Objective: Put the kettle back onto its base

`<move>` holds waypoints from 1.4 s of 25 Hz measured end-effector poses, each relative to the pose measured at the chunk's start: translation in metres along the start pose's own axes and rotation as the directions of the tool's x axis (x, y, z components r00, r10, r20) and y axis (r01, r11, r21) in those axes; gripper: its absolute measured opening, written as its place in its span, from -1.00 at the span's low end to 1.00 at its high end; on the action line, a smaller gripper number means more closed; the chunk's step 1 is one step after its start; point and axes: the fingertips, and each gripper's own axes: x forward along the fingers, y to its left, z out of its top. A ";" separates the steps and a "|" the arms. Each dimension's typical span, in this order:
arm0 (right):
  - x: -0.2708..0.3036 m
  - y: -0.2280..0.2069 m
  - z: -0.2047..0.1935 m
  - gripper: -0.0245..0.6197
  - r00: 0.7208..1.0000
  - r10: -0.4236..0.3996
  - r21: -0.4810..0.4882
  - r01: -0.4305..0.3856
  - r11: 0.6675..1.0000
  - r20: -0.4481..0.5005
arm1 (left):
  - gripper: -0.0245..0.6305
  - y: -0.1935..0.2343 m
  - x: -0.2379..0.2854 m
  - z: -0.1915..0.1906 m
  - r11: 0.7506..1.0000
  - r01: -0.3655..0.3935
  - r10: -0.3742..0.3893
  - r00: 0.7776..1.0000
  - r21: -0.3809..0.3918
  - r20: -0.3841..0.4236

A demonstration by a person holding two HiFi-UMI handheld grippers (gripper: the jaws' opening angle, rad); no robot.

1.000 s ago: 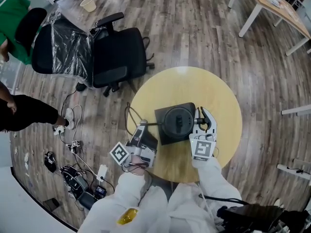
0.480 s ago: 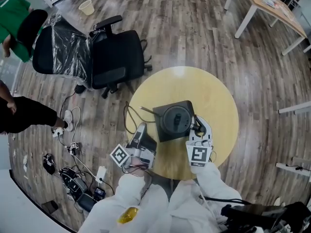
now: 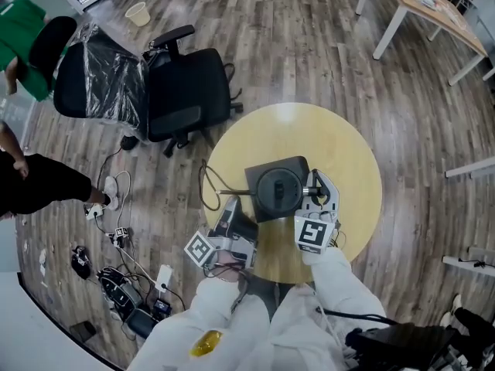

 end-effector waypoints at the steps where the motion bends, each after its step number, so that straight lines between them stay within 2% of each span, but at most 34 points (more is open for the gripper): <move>1: 0.004 -0.001 0.003 -0.89 1.000 -0.007 -0.005 0.007 1.000 0.008 | -0.93 0.001 0.002 0.000 1.000 0.010 -0.010 1.000 -0.017 0.018; 9: 0.018 -0.007 -0.009 -0.89 1.000 -0.025 0.136 0.022 0.990 0.016 | -0.93 -0.005 0.025 -0.004 0.994 0.083 -0.081 0.996 -0.076 0.033; 13: 0.019 -0.006 -0.004 -0.89 0.999 -0.033 0.108 0.031 0.994 0.015 | -0.93 0.001 0.022 0.001 0.993 0.081 -0.077 0.996 -0.091 0.054; 17: 0.008 0.010 -0.018 -0.90 1.000 0.010 0.047 -0.009 0.999 -0.026 | -0.93 0.010 0.013 0.009 0.990 0.074 -0.062 0.993 -0.121 0.100; 19: 0.003 0.013 -0.021 -0.90 0.998 0.035 0.047 -0.033 0.998 -0.046 | -0.93 0.011 0.009 0.009 0.989 0.074 -0.061 0.993 -0.130 0.097; 23: 0.002 0.020 -0.028 -0.89 0.989 0.073 -0.016 -0.075 0.997 -0.126 | -0.93 0.004 0.000 0.002 0.988 0.086 -0.079 0.995 -0.128 0.062; 28: -0.017 0.021 -0.030 -0.82 0.994 0.039 0.042 -0.035 0.998 -0.106 | -0.93 0.005 -0.018 -0.007 0.986 0.091 -0.083 0.995 -0.142 0.060; 30: -0.029 0.019 -0.035 -0.64 0.992 0.018 0.071 -0.009 0.997 -0.124 | -0.93 0.004 -0.022 -0.010 0.987 0.091 -0.085 0.995 -0.135 0.048; 35: -0.066 0.019 -0.044 -0.58 0.984 0.033 0.172 -0.003 0.985 -0.175 | -0.93 -0.004 -0.031 -0.015 0.992 0.084 -0.084 0.996 -0.094 0.006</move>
